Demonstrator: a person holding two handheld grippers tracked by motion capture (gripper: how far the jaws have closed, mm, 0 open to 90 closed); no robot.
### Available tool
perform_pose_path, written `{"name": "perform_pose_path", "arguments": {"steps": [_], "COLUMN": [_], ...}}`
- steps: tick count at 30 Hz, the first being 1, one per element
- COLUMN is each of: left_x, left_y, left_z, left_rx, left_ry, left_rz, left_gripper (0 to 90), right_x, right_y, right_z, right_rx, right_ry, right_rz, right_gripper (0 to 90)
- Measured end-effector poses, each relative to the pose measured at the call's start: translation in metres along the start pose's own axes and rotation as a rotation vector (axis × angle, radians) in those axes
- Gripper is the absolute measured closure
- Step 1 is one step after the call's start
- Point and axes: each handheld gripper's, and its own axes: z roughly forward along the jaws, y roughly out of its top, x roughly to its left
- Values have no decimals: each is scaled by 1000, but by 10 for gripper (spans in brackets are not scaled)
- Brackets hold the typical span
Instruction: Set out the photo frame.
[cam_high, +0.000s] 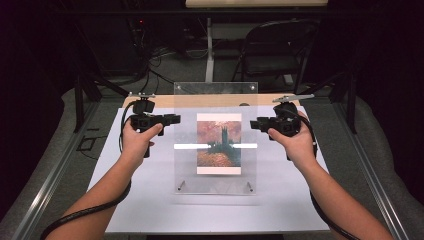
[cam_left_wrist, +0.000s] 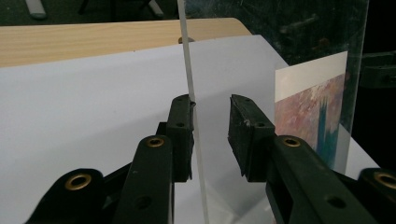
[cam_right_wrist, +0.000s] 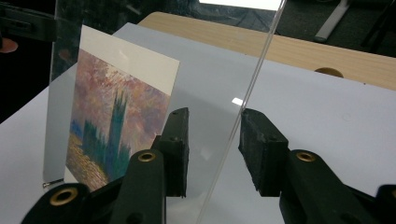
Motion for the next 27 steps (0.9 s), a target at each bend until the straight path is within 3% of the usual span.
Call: {"name": "perform_pose_path", "arguments": {"steps": [7, 13, 23, 27], "left_x": [-10, -18, -33, -37], "left_y": [-8, -16, -33, -38], "left_z": [-13, -23, -39, -44], "left_rx": [-19, -47, -82, -94], "left_ry": [-4, -11, -19, -24], "left_rz": [26, 19, 73, 72], "left_gripper": [716, 728, 726, 726], "right_x": [8, 16, 28, 32], "right_y": [-4, -9, -22, -28], "right_z": [-13, -24, -41, -48], "right_rx": [-10, -25, -54, -72], "right_ry": [13, 24, 38, 50], "right_rz": [8, -8, -31, -32], "right_gripper": [668, 680, 707, 715]}}
